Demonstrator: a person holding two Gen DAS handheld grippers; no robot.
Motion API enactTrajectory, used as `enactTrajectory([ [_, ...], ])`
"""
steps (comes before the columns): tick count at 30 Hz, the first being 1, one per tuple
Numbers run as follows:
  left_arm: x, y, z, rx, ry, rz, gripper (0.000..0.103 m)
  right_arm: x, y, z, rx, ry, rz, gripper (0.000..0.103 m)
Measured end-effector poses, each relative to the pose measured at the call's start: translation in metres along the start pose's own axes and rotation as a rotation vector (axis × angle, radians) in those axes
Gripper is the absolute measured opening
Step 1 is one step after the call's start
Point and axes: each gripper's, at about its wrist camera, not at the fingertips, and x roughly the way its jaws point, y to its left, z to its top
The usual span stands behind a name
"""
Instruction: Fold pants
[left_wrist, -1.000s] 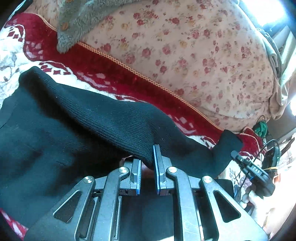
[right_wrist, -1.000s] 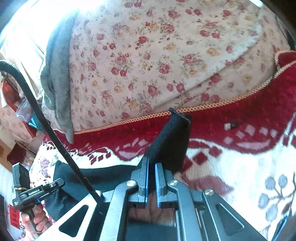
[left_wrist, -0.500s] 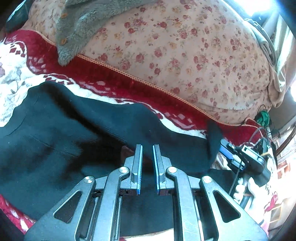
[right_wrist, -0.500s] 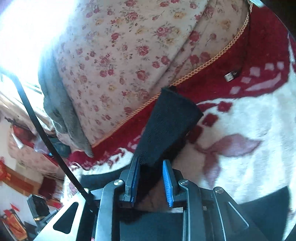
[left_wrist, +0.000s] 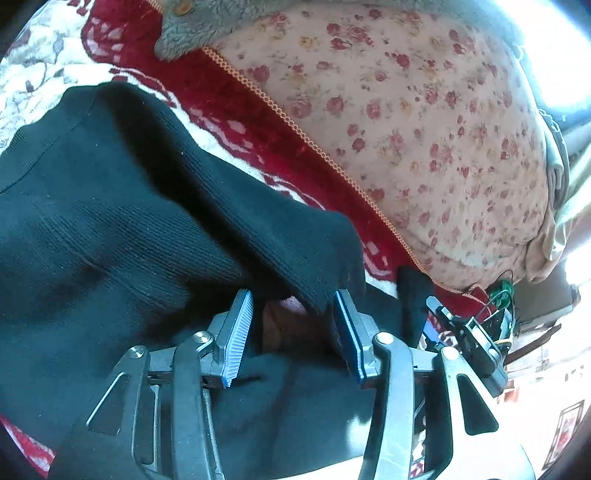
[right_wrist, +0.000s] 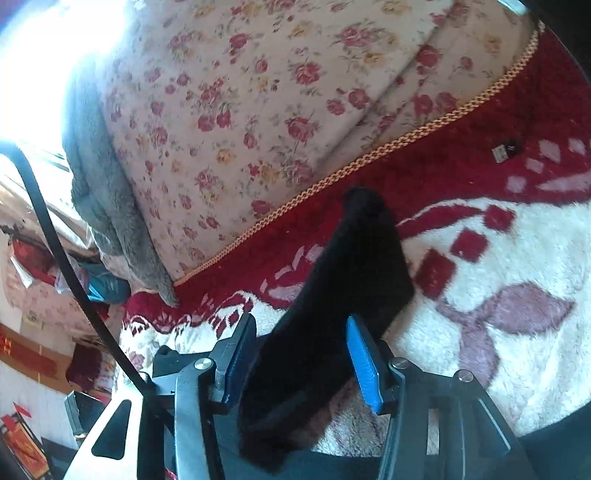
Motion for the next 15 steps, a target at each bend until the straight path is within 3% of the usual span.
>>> enactTrajectory([
  [9,0.022,-0.002,0.013,-0.042,0.006,0.030,0.049,0.029,0.020,0.016,-0.122,0.094,-0.170,0.051],
  [11,0.025,-0.001,0.015,-0.048,0.006,0.038,0.045,0.031,0.024,0.015,-0.196,0.086,-0.193,0.035],
  [14,0.025,-0.009,0.015,0.000,-0.009,0.044,0.021,0.026,0.019,0.010,-0.232,0.065,-0.145,0.016],
  [15,0.024,-0.014,0.014,0.019,-0.019,0.055,0.018,0.020,0.014,0.008,-0.222,0.052,-0.126,0.012],
])
